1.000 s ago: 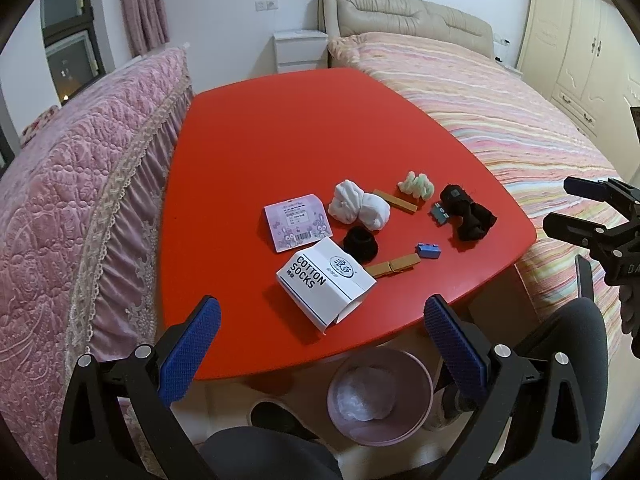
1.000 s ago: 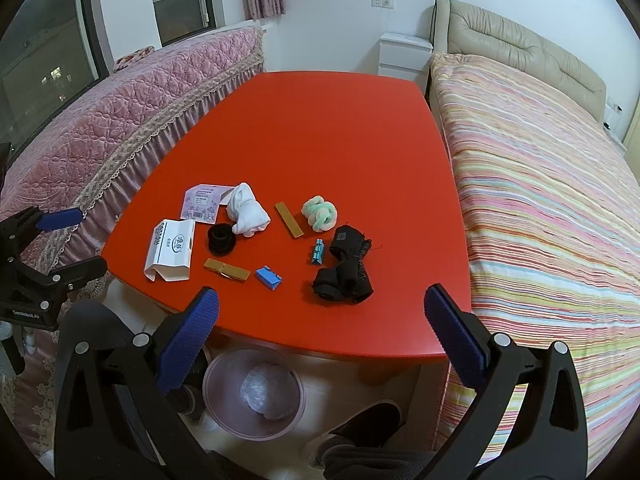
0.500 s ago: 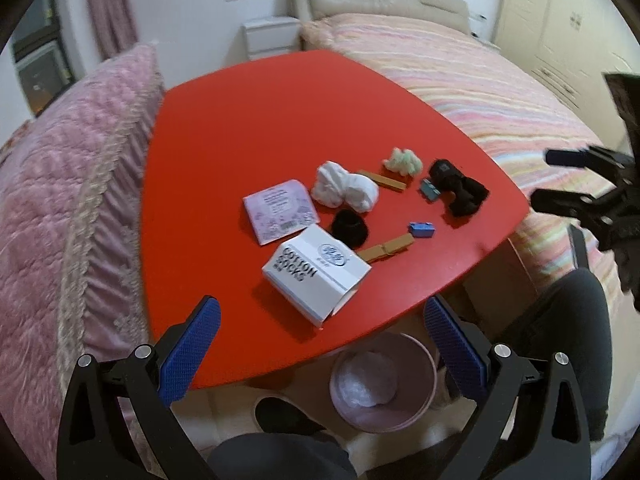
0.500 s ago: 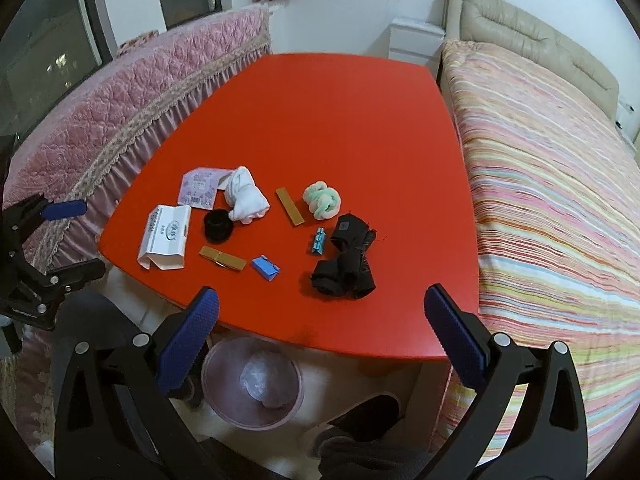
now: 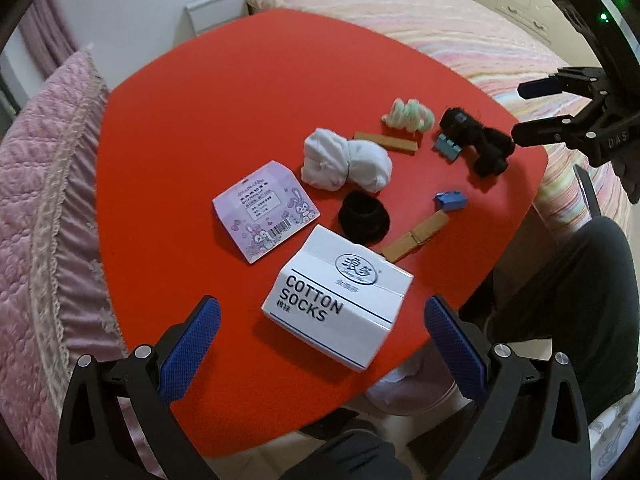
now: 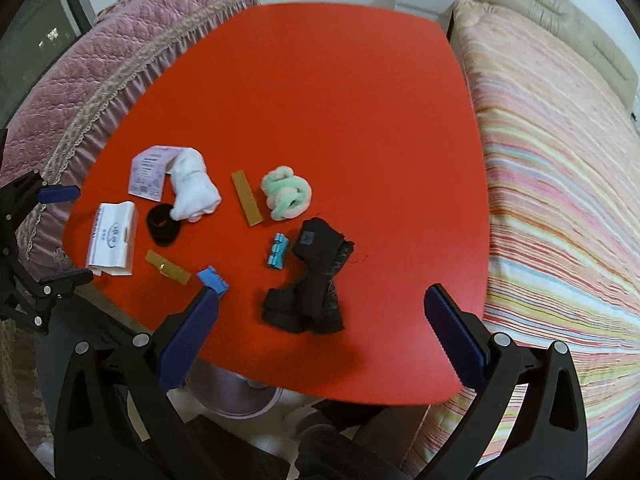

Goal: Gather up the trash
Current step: 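Move the left tool toward the white COTTON SOCKS box while the right tool approaches the black socks, then close the left tool on the COTTON SOCKS box while the right tool grasps the black socks, then carry the box in the left tool and the black socks in the right tool to the pink bin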

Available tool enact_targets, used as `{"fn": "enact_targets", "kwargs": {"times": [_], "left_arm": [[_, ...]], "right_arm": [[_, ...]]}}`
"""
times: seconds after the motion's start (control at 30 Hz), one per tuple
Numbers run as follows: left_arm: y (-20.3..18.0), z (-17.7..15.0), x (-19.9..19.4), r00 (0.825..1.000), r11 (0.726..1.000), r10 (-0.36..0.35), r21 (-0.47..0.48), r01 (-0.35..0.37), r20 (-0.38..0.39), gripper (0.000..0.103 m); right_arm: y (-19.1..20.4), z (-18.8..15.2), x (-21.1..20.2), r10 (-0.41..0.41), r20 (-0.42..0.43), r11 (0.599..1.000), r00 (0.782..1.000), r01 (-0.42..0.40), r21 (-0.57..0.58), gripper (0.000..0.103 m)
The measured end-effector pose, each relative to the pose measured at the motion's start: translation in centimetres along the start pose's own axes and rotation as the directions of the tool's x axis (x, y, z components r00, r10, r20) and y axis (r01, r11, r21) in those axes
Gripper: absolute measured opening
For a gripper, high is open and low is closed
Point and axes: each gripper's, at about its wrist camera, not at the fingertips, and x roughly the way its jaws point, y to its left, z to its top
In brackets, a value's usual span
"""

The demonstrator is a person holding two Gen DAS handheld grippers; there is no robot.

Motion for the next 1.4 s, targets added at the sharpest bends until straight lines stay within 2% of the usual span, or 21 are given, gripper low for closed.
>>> {"fn": "enact_targets", "kwargs": {"times": [0.2,0.43,0.53,0.57,0.63,0.7,0.83,0.9,1.23,1.4], "left_arm": [[0.1,0.3,1.6,0.999,0.998,-0.026,0.050,0.027,-0.019,0.097],[0.6,0.5,2.5,0.999,0.999,-0.031,0.040,0.031,-0.014,0.097],[0.6,0.4,2.5,0.999,0.999,-0.032,0.039,0.032,-0.008,0.093],[0.6,0.4,2.6,0.999,0.999,-0.034,0.040,0.034,-0.009,0.086],[0.7,0.5,2.8,1.000,0.999,-0.027,0.038,0.028,-0.013,0.082],[0.6,0.4,2.9,0.999,0.999,-0.029,0.034,0.030,-0.013,0.073],[0.7,0.2,2.8,1.000,1.000,-0.029,0.009,0.029,-0.007,0.067],[0.7,0.0,2.7,1.000,0.999,-0.031,-0.005,0.031,0.002,0.066],[0.6,-1.1,1.0,0.998,0.992,-0.026,-0.119,0.033,0.059,0.064],[0.6,-1.7,-0.5,0.995,0.983,-0.022,-0.181,0.040,0.102,0.064]], "right_arm": [[-0.4,0.4,2.1,-0.003,-0.041,1.000,0.999,0.003,0.001,0.100],[-0.2,0.8,3.4,-0.003,-0.049,1.000,0.999,0.003,-0.008,0.099],[-0.2,0.9,3.8,-0.003,-0.058,1.000,0.998,0.002,-0.009,0.087],[-0.2,1.0,3.9,-0.005,-0.059,1.000,0.998,0.005,-0.010,0.084],[-0.2,1.0,4.2,-0.003,-0.060,1.000,0.998,0.002,-0.008,0.079],[-0.1,1.0,4.5,0.003,-0.059,1.000,0.998,-0.003,-0.008,0.071],[0.2,0.9,4.8,0.009,-0.064,1.000,0.998,-0.010,-0.019,0.056],[0.3,0.7,4.8,0.009,-0.060,1.000,0.998,-0.010,-0.023,0.042],[0.1,-0.1,3.3,0.000,0.008,1.000,1.000,0.000,-0.001,0.020],[0.4,-0.9,1.9,0.006,0.046,1.000,0.999,-0.007,0.008,0.019]]}}
